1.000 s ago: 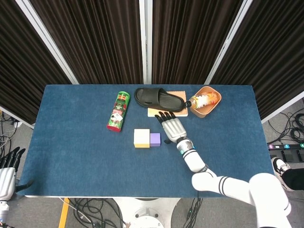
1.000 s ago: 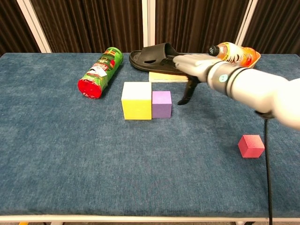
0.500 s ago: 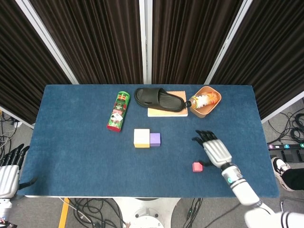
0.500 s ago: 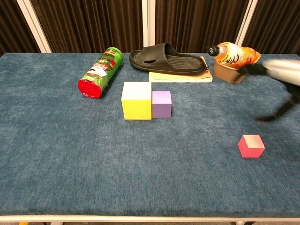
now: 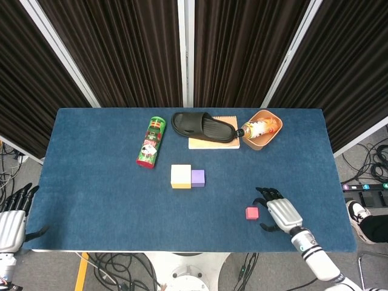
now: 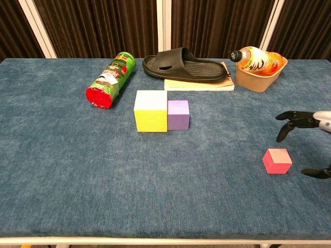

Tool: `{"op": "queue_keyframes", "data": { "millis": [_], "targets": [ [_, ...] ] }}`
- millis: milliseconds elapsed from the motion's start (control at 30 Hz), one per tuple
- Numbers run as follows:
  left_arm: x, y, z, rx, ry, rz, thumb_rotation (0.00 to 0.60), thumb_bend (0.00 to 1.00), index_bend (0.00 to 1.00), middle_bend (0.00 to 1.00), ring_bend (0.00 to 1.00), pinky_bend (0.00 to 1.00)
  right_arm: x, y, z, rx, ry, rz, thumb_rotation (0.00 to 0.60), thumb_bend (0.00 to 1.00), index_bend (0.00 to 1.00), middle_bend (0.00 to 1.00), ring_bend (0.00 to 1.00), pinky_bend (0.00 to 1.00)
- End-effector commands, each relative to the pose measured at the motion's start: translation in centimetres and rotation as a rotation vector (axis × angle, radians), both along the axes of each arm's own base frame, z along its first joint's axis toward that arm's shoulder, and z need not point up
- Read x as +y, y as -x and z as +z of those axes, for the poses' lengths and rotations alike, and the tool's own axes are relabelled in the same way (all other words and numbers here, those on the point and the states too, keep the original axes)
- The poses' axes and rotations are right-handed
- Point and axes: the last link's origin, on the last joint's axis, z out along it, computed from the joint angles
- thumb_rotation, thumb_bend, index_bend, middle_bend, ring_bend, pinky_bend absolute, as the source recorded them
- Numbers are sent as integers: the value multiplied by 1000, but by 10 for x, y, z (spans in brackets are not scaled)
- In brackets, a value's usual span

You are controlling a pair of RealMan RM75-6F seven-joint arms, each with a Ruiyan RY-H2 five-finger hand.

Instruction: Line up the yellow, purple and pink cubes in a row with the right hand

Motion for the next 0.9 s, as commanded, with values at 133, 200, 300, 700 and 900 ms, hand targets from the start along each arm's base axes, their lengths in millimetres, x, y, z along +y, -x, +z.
{"op": "queue_keyframes", "data": {
  "millis": [133,200,300,700,900],
  "targets": [
    [-2,3,0,-1,1,11,600,59,135,155,107,157,-9,-3,-16,9,-10,-4,600,160,334,46,0,0],
    [-2,3,-1,-2,2,14,600,59,135,155,107,157,-11,-2,-19,13,-17,-11,600,164,346,48,0,0],
    [-2,5,-1,-4,1,17,600,60,135,156,107,157,-13,-2,-23,15,-22,-19,600,168,385,49,0,0],
    [-2,6,-1,-6,3,16,600,59,135,156,107,157,-37,-23,-22,-67,71,-33,600,250,532,96,0,0],
    [-2,6,-2,-9,1,14,600,59,135,156,107,157,-77,-55,-30,-130,118,-58,600,244,533,89,0,0]
  ]
}}
